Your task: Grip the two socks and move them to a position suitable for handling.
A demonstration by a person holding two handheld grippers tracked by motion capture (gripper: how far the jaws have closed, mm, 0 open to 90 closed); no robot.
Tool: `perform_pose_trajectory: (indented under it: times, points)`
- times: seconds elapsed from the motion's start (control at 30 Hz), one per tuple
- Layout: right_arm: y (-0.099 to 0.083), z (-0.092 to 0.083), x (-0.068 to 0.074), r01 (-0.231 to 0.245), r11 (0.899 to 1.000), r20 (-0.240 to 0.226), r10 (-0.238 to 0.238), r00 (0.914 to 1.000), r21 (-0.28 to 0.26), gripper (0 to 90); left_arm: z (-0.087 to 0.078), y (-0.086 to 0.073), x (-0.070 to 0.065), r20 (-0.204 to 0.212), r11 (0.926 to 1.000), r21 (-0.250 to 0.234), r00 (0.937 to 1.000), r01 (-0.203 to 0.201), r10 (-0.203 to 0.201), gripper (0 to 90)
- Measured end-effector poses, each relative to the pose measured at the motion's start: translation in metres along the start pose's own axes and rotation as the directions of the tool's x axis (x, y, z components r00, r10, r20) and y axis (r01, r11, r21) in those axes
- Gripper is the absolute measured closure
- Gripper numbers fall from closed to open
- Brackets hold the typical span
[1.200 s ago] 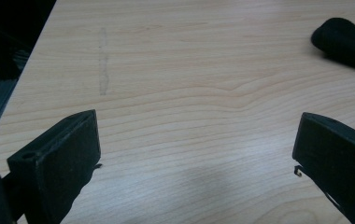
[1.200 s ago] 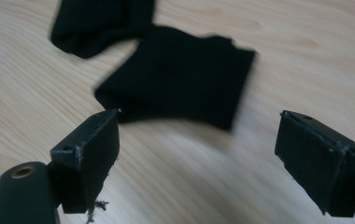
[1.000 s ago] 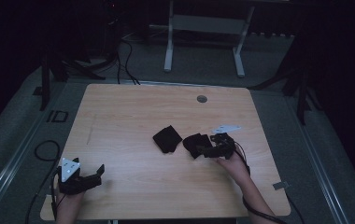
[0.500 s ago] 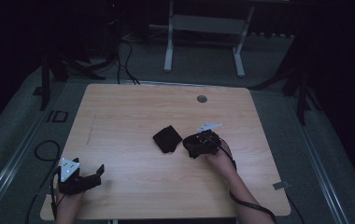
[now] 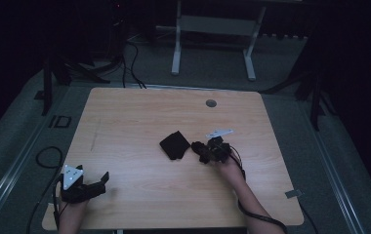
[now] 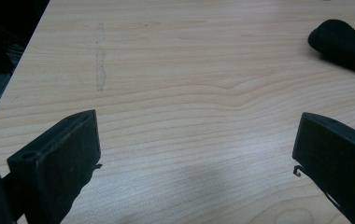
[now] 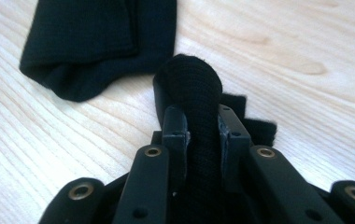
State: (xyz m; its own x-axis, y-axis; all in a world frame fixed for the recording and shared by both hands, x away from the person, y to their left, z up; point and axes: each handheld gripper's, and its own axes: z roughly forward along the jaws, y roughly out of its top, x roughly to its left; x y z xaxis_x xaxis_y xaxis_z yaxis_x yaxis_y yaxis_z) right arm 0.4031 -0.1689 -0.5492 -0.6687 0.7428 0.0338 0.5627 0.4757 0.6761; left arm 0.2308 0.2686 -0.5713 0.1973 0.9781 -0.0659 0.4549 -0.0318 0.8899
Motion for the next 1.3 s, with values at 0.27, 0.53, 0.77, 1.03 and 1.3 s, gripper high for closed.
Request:
perform_pose_trajectory:
  times: [0.27,0.53,0.77,1.03,1.3]
  points:
    - [0.001,-0.046,0.014,0.047,0.996,-0.001,-0.047,0.9989,-0.073,77.3,0.001,0.0,-0.001,0.001,1.0,-0.003,1.0,-0.004,0.004,1.1]
    - [-0.005,-0.092,0.043,0.097,0.984,-0.017,-0.1,0.9948,-0.152,77.3,0.001,0.002,-0.006,0.003,0.9999,-0.006,0.9999,-0.01,0.01,1.1]
    - [-0.03,-0.096,0.077,0.089,0.983,-0.042,-0.097,0.9944,-0.162,77.2,-0.002,0.004,-0.011,0.021,0.9995,-0.027,0.9997,-0.015,0.015,1.1]
    - [-0.058,-0.073,0.099,0.096,0.991,-0.093,-0.105,0.9902,-0.089,76.9,0.0,0.005,-0.023,0.071,0.9989,-0.018,0.9965,-0.044,0.046,1.1]
    - [-0.075,-0.057,0.113,0.07,0.996,-0.113,-0.076,0.9907,-0.055,74.8,0.003,0.007,-0.047,0.209,0.9969,0.004,0.975,-0.078,0.075,1.2]
